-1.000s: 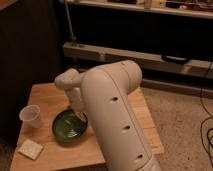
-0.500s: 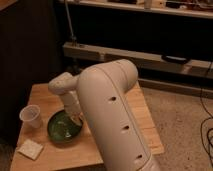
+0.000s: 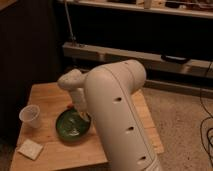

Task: Drag the ceramic bowl in a circle

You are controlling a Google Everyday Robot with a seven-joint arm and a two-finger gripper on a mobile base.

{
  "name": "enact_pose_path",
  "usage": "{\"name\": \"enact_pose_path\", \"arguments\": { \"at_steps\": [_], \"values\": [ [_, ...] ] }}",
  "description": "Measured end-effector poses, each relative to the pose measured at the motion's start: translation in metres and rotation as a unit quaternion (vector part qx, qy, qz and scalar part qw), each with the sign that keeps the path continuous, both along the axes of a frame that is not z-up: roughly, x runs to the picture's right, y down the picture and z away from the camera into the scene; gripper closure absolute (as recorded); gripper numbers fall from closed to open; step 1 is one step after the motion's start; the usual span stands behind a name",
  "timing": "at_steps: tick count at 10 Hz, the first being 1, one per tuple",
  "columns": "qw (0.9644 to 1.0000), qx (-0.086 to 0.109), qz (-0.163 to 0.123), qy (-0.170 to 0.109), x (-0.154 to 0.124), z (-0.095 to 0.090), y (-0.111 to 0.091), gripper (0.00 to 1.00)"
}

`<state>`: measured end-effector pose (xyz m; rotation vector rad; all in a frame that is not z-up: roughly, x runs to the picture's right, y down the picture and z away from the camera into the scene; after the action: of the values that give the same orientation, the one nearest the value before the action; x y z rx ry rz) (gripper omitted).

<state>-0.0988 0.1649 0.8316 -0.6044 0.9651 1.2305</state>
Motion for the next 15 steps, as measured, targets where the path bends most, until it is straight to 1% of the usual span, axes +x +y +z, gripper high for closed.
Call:
{"name": "enact_pose_path", "arguments": {
  "at_steps": [1,3,4,5,6,7,8,9,10,11,12,13,15],
  "values": [
    [1.0000,0.003,0.000,-0.001,-0.006,0.003,-0.003,0.75],
    [1.0000,0.002,0.009,0.003,-0.021,0.007,-0.008,0.57],
    [0.9999,0.002,0.010,0.010,-0.017,0.010,-0.011,0.57],
    [0.9998,-0.002,0.008,0.019,-0.009,0.011,-0.010,0.60],
    [0.9995,-0.005,0.006,0.031,0.003,0.011,-0.008,0.68],
    [0.9986,-0.007,0.006,0.051,0.024,0.006,-0.003,0.81],
    [0.9977,-0.007,0.006,0.068,0.042,0.000,0.001,0.91],
    [0.9967,-0.005,0.004,0.081,0.056,-0.007,0.003,0.97],
    [0.9949,-0.004,0.004,0.100,0.072,-0.023,0.004,1.00],
    [0.9936,-0.004,0.003,0.113,0.083,-0.039,0.005,1.00],
    [0.9928,-0.006,0.001,0.119,0.087,-0.052,0.007,1.00],
    [0.9923,-0.014,-0.009,0.123,0.085,-0.065,0.014,1.00],
    [0.9909,-0.030,-0.028,0.128,0.080,-0.073,0.027,1.00]
  ]
}}
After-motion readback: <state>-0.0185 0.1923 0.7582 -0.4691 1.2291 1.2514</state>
